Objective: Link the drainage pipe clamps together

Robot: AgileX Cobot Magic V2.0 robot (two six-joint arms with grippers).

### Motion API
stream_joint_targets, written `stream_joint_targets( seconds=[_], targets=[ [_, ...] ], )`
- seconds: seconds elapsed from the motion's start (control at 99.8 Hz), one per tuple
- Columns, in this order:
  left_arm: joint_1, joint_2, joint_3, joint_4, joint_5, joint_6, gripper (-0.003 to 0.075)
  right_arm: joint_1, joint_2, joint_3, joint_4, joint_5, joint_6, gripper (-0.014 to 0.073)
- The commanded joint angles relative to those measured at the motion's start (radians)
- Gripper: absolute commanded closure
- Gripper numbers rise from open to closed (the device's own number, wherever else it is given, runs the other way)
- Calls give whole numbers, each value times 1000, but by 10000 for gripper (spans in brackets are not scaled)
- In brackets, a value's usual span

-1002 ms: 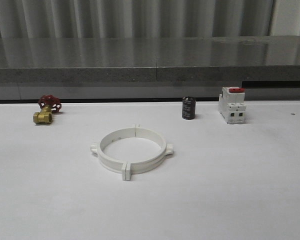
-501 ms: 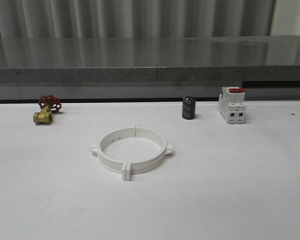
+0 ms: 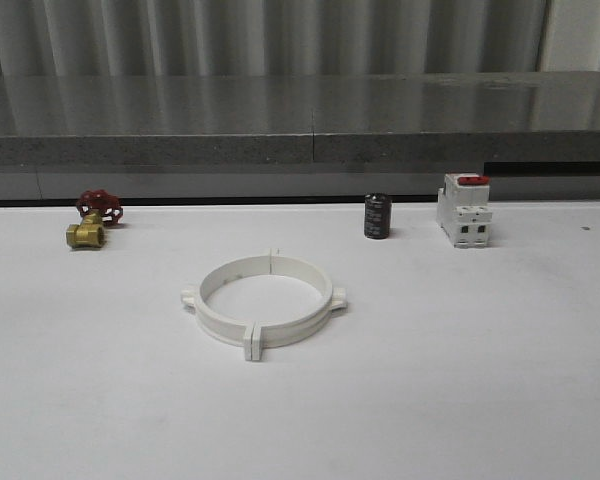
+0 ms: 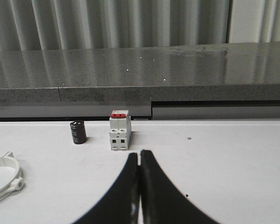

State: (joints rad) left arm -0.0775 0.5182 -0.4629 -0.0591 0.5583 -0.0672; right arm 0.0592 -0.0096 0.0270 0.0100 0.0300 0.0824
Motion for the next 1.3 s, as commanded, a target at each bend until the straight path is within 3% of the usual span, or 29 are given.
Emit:
stream_joint_targets(
  seconds=[0.0, 0.391, 0.681, 0.962, 1.072, 1.292],
  targets=[
    [2, 2, -29, -11, -67, -3, 740, 2, -21, -15, -10, -83, 1, 661],
    [2, -3, -17, -9, -69, -3, 740, 2, -21, -15, -10, -83, 1, 661],
    [2, -117, 99, 50, -298, -3, 740, 2, -21, -15, -10, -83, 1, 661],
    [2, -317, 320, 98, -558, -43, 740, 2, -21, -15, -10, -83, 1, 661],
    [2, -405, 392, 153, -565, -134, 740, 2, -21, -15, -10, -83, 1, 661],
    [2, -557, 466, 163, -567, -137, 740, 2, -21, -15, -10, -83, 1, 661]
  ],
)
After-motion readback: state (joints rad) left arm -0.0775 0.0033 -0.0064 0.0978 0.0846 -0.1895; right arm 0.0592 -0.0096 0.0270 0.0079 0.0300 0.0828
